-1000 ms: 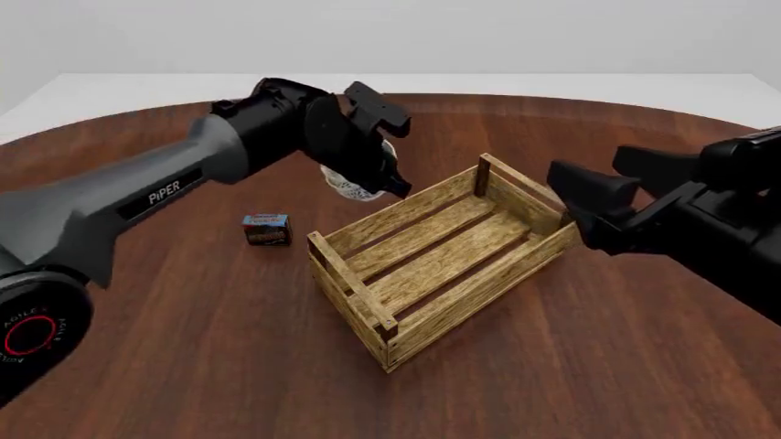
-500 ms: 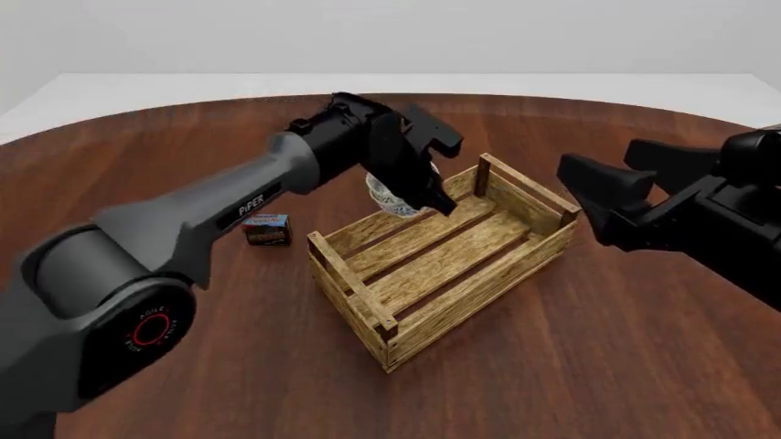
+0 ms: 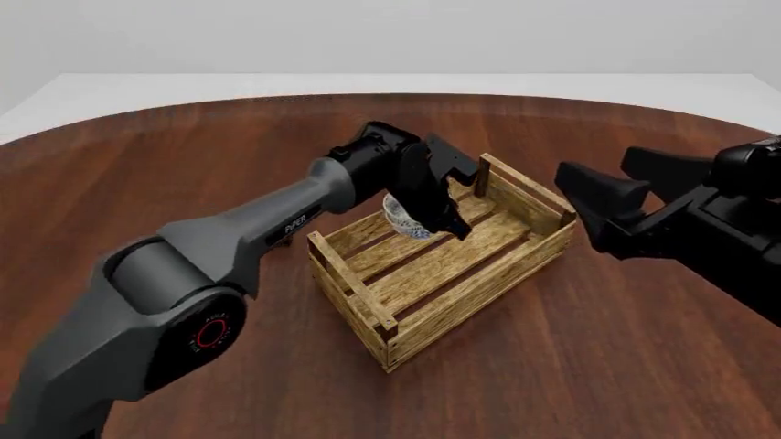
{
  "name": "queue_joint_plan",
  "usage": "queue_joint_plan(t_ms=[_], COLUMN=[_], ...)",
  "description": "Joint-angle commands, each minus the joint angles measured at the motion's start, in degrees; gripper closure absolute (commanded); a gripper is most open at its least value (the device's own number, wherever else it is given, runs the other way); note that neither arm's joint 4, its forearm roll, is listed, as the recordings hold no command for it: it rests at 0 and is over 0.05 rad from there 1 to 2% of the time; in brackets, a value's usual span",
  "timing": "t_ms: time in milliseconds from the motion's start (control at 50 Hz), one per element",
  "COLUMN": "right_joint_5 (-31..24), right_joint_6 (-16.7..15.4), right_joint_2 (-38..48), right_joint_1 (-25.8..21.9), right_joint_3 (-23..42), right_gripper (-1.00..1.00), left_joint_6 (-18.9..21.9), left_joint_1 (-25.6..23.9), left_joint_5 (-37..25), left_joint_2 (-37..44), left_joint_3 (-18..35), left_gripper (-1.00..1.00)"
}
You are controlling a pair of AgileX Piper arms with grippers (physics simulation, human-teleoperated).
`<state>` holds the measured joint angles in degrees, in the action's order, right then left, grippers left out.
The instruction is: Stack the right bowl on the left bowl and place them in the tray.
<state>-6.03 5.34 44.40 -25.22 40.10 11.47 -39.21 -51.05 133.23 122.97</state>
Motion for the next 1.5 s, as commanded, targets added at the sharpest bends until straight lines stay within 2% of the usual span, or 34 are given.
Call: queue_joint_plan(t_ms=[20, 280, 600, 900, 1020, 1120, 1140, 1500], right_joint_5=[1.2, 0.8, -3.1, -3.0, -2.8, -2.5, -2.5, -2.5], right_joint_6=[-0.2, -0.3, -0.4, -0.4, -0.4, -0.4, -0.4, -0.5], right_joint_2=[1.0, 0.5, -0.6, 0.0, 0.1, 0.1, 0.1, -0.2], right_joint_1=[-0.7, -0.7, -1.0, -1.0, -1.1, -1.1, -1.0, -1.2], right_joint_3=[-0.8, -0.6, 2.2, 2.5, 2.3, 2.1, 2.1, 1.9], right_gripper=[-1.0, -1.0, -1.0, -1.0, -1.0, -1.0, -1.0, -1.0], left_joint_6=[-3.3, -3.0, -4.7, -5.9, -7.0, -6.9, -6.9, -4.4], left_joint_1=[1.3, 1.6, 0.4, 0.1, -1.0, -0.8, -0.9, 0.9], left_joint_5=[0.1, -0.9, 1.3, 3.4, 5.2, 4.9, 4.8, 3.3], left_joint_2=[1.8, 4.9, 4.6, 4.0, 2.5, 2.3, 2.1, 0.5], left_joint_3=[-0.7, 1.5, -1.6, -4.5, -7.5, -7.3, -7.4, -6.2], left_gripper=[1.0, 1.0, 1.0, 1.0, 1.0, 1.0, -1.0, -1.0])
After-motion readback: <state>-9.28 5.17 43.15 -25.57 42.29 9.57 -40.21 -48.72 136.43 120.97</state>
